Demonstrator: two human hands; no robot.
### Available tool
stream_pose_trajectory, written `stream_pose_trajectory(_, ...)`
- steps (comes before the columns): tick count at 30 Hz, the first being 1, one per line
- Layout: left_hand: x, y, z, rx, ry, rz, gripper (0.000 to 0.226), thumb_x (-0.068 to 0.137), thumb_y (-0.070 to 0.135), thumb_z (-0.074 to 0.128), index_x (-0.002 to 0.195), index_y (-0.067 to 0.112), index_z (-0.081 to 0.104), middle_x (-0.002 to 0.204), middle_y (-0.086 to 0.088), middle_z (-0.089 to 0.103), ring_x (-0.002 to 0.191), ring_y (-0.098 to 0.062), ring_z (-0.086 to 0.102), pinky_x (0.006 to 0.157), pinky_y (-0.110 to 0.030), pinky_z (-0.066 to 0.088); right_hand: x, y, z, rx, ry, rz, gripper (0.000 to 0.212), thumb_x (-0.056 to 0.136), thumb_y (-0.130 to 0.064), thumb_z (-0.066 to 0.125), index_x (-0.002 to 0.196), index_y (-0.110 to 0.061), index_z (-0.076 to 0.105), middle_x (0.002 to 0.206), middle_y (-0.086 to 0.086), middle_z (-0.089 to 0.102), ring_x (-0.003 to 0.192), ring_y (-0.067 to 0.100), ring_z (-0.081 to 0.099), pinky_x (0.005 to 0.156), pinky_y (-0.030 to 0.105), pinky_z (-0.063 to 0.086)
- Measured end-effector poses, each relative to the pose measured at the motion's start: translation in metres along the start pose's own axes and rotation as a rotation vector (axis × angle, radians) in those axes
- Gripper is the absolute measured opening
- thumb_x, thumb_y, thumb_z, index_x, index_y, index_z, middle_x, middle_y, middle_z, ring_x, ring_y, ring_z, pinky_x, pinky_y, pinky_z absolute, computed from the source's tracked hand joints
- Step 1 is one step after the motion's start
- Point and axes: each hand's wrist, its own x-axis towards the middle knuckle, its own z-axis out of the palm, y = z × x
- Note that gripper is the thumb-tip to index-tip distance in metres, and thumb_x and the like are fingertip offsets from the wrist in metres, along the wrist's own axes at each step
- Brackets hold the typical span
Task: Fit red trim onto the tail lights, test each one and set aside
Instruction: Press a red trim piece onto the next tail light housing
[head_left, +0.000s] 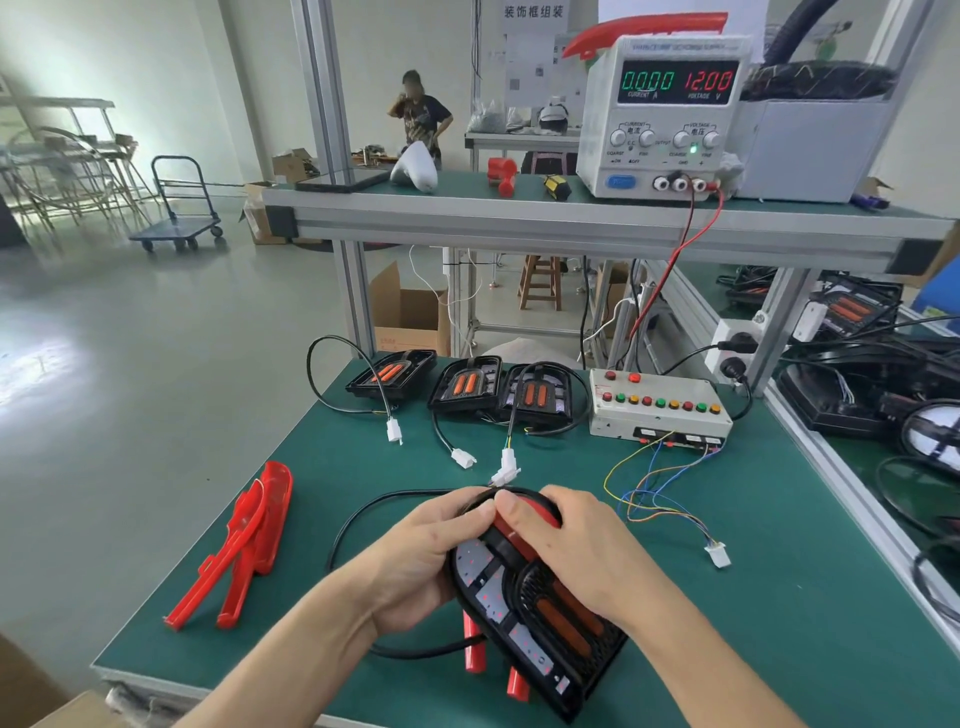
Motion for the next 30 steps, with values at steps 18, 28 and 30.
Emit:
stream_pose_trajectory(18,0.007,-0.002,0.004,0.026,0.072,0.096,0.032,0.1,0.011,0.055,0.128,-0.002,0.063,0.131,-0.032,0.061,0.106,-0.032,0.064,0.088,-0.034,0.056,-0.005,0.007,-0.001,0.097,0.037,-0.091,0.049,0.084,-0.08,0.047,0.082,-0.034,0.06,0.081,-0.017,0.066,0.076,0.004,0.06,0.07,0.028,0.048)
stream_pose_trajectory(28,0.009,0.003,0.0,0.018,-0.045,0.001,0.038,0.098,0.023,0.061,0.132,0.006,0.062,0.122,-0.018,0.067,0.106,-0.027,0.067,0.088,-0.036,0.057,-0.001,0.006,-0.002,-0.009,0.032,-0.006,0.068,0.081,-0.086,0.033,0.076,-0.021,0.055,0.072,-0.005,0.063,0.073,0.011,0.059,0.074,0.037,0.05)
stream_pose_trajectory(30,0.008,0.002,-0.003,-0.003,-0.064,-0.009,0.043,0.097,0.027,0.061,0.134,0.007,0.061,0.126,-0.02,0.065,0.111,-0.029,0.064,0.094,-0.04,0.054,0.003,0.006,-0.009,0.024,-0.068,0.001,0.073,0.078,-0.09,0.031,0.08,-0.021,0.056,0.074,-0.009,0.063,0.071,0.008,0.057,0.076,0.037,0.049)
